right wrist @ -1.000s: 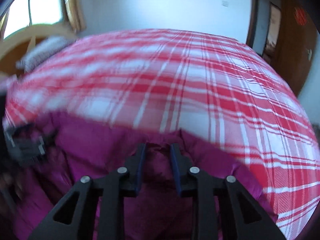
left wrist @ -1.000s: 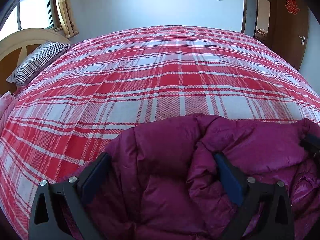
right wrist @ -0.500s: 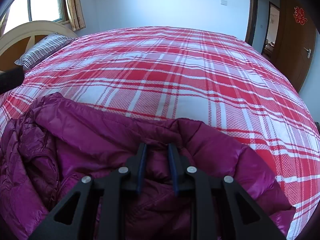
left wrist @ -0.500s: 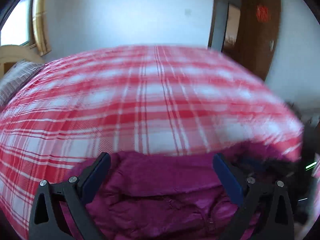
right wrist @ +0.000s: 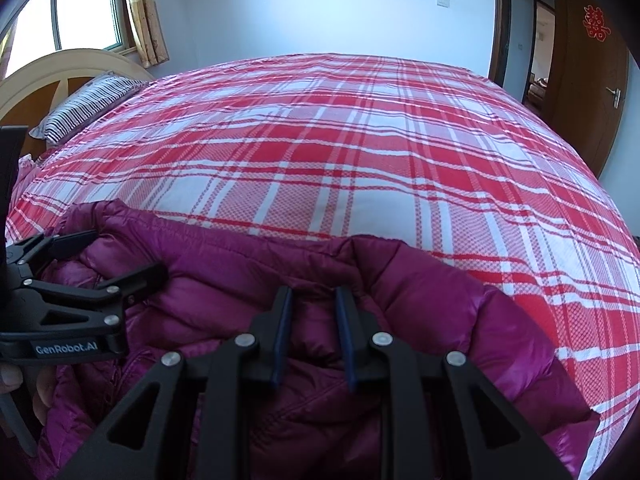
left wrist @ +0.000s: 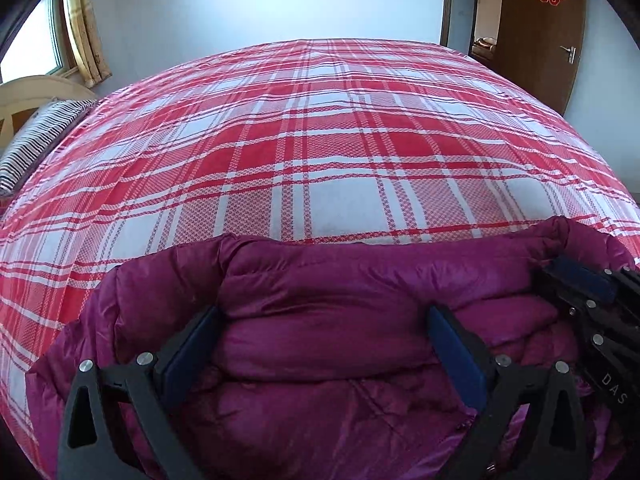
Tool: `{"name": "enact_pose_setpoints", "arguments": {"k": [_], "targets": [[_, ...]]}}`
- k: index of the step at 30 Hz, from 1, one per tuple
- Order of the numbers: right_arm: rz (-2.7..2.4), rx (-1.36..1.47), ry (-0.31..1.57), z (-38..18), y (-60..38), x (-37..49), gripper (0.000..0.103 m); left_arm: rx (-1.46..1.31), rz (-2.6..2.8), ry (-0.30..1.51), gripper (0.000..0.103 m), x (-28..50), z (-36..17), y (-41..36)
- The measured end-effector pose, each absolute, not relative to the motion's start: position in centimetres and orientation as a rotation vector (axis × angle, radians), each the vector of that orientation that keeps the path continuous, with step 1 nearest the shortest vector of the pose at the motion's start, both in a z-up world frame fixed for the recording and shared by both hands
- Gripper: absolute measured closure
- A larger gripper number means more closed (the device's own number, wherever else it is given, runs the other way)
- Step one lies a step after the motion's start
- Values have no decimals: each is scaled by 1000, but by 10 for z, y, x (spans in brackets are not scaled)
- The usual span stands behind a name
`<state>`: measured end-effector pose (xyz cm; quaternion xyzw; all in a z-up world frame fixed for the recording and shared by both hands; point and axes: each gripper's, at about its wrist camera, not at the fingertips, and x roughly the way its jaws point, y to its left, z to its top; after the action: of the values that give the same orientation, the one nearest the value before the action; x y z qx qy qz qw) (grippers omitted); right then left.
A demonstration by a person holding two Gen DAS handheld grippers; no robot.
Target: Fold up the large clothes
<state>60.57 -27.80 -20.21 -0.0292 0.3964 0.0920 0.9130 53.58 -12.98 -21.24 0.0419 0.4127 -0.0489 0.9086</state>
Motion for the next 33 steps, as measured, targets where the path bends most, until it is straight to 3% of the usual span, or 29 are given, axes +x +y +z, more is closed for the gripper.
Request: {"name": "enact_pose_setpoints", "arguments": {"k": [33], "targets": [[143, -140, 821, -206, -267, 607, 79, 126, -75, 844, 0, 537, -215, -136]]}}
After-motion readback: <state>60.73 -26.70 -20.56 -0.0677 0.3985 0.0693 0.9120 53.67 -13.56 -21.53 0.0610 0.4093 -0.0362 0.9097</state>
